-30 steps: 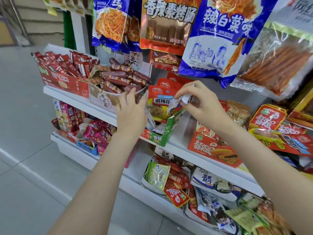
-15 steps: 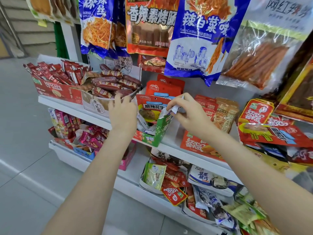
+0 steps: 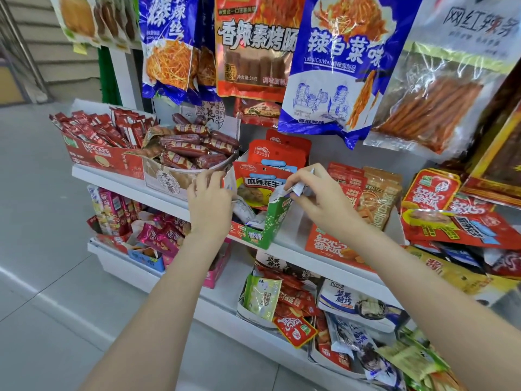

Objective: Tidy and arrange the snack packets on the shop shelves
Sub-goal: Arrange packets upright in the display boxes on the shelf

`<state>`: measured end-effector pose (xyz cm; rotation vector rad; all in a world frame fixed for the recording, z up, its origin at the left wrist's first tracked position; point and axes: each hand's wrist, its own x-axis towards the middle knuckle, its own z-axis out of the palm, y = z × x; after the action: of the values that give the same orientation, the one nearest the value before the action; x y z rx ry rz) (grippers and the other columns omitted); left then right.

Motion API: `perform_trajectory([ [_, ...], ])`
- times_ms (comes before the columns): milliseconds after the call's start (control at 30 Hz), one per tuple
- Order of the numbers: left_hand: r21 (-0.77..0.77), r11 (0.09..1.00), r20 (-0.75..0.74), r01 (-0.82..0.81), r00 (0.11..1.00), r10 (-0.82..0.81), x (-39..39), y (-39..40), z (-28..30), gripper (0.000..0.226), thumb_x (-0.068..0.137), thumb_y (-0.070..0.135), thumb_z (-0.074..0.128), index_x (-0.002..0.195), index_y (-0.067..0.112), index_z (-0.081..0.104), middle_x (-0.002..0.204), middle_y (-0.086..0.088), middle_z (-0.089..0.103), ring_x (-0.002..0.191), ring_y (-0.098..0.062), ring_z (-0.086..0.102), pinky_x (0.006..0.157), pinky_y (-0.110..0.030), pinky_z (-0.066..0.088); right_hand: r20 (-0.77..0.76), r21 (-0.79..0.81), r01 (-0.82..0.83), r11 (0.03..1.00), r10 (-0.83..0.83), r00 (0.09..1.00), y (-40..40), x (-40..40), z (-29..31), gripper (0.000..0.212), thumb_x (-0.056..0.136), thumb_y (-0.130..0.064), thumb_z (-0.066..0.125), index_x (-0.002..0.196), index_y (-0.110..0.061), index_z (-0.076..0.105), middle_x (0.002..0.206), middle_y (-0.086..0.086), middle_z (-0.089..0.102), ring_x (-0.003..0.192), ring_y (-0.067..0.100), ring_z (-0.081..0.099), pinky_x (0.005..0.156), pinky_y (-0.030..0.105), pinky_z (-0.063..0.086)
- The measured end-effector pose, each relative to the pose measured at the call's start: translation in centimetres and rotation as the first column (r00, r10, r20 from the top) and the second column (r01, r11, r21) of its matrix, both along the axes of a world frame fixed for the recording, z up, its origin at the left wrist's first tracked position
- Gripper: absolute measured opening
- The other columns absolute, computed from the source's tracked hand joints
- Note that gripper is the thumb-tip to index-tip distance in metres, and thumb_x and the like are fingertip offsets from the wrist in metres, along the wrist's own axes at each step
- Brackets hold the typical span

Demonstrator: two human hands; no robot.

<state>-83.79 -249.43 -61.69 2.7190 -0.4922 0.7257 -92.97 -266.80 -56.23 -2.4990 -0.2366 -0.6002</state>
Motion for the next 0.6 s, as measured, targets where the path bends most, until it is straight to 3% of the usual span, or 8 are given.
perform_trajectory([
  [100,-0.107,0.982,0.133,0.156,0.981,-0.141,-0.6,0.5,1.2,0.011,0.064,0.010,0.079,0.073,0.015,0.075,0.117,-0.015,0.061,0.113,-0.043,0.049,0.084,-0.051,0.042,0.040,-0.013,0.022,1.000,-0.022,0.999,0.1,0.2,-0.5,0.016,0.087,0.001,0.055,0.095,-0.012,0.060,0.100,0.008,0.045,0.088,0.012,0.046,0.074,0.006,0.036],
  [200,-0.235,0.931,0.235,0.281,0.945,-0.226,-1.5,1.3,2.7,0.007,0.077,0.007,0.070,0.082,0.008,0.073,0.124,-0.014,0.055,0.112,-0.037,0.049,0.084,-0.040,0.043,0.111,0.027,0.039,0.999,-0.042,0.993,0.6,0.0,-1.0,0.020,0.084,0.006,0.054,0.093,-0.010,0.062,0.100,0.006,0.046,0.091,0.013,0.047,0.075,0.008,0.036],
  [333,-0.544,0.800,0.146,0.254,0.967,-0.208,-4.2,3.4,5.0,0.013,0.090,0.012,0.056,0.094,0.006,0.067,0.127,-0.005,0.051,0.104,-0.007,0.048,0.087,-0.011,0.038,0.288,0.148,0.023,0.989,-0.066,0.955,1.7,-2.2,0.6,0.025,0.083,0.007,0.057,0.093,-0.015,0.063,0.102,0.002,0.048,0.093,-0.006,0.046,0.074,0.006,0.036],
  [400,-0.578,0.779,0.082,0.244,0.967,-0.242,-6.0,4.3,5.7,0.010,0.091,0.014,0.054,0.091,0.010,0.063,0.116,-0.001,0.058,0.092,-0.009,0.056,0.080,-0.019,0.047,0.312,0.153,0.004,0.988,-0.051,0.949,1.6,-4.4,1.8,0.026,0.086,-0.002,0.058,0.100,-0.023,0.058,0.104,-0.003,0.049,0.094,-0.011,0.047,0.077,0.004,0.036],
  [467,-0.567,0.784,-0.049,0.255,0.939,-0.340,-8.2,4.2,5.7,0.009,0.090,0.016,0.053,0.083,0.012,0.058,0.094,-0.003,0.067,0.071,-0.010,0.060,0.062,-0.022,0.047,0.229,0.157,0.022,0.987,-0.058,0.972,0.8,-7.1,2.5,0.032,0.087,-0.012,0.061,0.110,-0.030,0.049,0.104,-0.016,0.053,0.092,-0.005,0.053,0.080,0.011,0.041],
  [533,-0.583,0.766,-0.249,0.271,0.837,-0.486,-10.3,3.3,5.0,0.012,0.089,0.015,0.053,0.078,0.012,0.055,0.069,-0.009,0.066,0.049,-0.004,0.057,0.045,-0.019,0.037,0.064,0.223,0.070,0.972,-0.087,0.994,-0.8,-9.9,2.4,0.043,0.083,-0.010,0.066,0.115,-0.028,0.043,0.089,-0.029,0.058,0.075,-0.004,0.059,0.068,0.010,0.044],
  [600,-0.547,0.777,-0.400,0.311,0.719,-0.569,-11.6,1.6,4.2,0.015,0.089,0.017,0.057,0.074,0.015,0.054,0.059,-0.004,0.062,0.047,-0.009,0.060,0.047,-0.023,0.041,-0.174,0.398,0.165,0.902,-0.102,0.980,-2.8,-12.2,1.4,0.046,0.079,-0.006,0.068,0.116,-0.020,0.044,0.075,-0.014,0.066,0.059,-0.001,0.061,0.053,0.009,0.042],
])
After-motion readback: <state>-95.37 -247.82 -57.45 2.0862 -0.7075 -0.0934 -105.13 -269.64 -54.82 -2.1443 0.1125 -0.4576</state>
